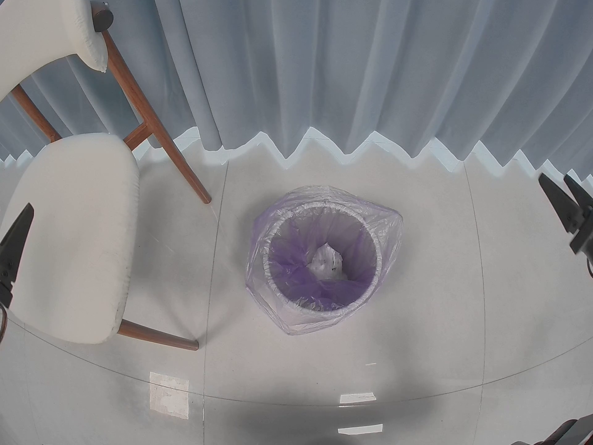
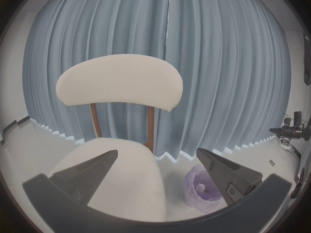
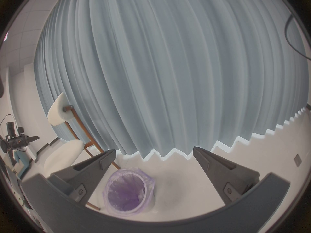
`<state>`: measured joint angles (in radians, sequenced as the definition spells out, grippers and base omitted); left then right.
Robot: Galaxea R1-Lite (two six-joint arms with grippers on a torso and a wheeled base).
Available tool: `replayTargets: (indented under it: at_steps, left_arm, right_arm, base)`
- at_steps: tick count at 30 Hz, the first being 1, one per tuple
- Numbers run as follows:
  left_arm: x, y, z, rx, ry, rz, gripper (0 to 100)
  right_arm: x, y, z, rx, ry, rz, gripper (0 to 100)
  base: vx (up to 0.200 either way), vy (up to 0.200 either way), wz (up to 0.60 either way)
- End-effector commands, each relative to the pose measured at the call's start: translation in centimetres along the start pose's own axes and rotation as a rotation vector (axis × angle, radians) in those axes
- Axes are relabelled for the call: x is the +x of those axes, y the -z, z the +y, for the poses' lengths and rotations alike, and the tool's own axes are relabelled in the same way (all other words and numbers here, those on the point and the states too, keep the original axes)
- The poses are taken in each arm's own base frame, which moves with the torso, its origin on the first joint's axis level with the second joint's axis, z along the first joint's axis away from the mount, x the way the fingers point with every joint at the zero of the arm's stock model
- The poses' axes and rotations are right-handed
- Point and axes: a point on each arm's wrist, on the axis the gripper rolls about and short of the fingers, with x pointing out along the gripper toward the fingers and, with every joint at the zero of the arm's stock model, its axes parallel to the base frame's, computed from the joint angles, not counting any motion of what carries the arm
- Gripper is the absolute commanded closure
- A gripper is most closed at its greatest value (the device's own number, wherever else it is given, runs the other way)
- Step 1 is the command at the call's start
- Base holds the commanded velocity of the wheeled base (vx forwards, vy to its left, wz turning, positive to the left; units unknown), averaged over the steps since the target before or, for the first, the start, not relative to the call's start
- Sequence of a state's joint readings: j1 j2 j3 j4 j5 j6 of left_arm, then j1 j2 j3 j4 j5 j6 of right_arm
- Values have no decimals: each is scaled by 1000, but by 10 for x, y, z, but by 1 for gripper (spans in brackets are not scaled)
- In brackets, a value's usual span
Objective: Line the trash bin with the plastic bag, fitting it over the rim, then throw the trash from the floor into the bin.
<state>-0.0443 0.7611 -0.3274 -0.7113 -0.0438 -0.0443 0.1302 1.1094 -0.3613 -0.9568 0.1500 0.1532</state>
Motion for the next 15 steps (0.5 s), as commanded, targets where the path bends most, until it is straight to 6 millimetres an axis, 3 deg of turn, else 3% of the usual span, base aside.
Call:
replayTargets:
  at_steps: [1, 3, 4, 11, 13, 15]
  left_arm:
    - [-48, 33, -1, 3, -1, -2, 0]
    - [-56, 41, -1, 3, 1, 6, 0]
    - [-68, 52, -1, 1, 8, 20, 0]
    - [-109, 89, -2, -8, 53, 102, 0]
    - [-115, 95, -2, -8, 66, 120, 0]
    - [-123, 110, -2, -5, 75, 220, 0]
  right_arm:
    - [-96, 5, 13, -96, 11, -36, 0]
    - [-109, 13, 14, -116, 12, -24, 0]
    - [-129, 26, 15, -131, 22, 2, 0]
    - [-186, 76, 15, -123, 146, 113, 0]
    - [-188, 84, 13, -124, 175, 151, 0]
    - [-186, 108, 8, -140, 284, 218, 0]
  base:
    - [0, 0, 0]
    - [0, 0, 0]
    - [0, 0, 0]
    - [0, 0, 0]
    - [0, 0, 0]
    - [0, 0, 0]
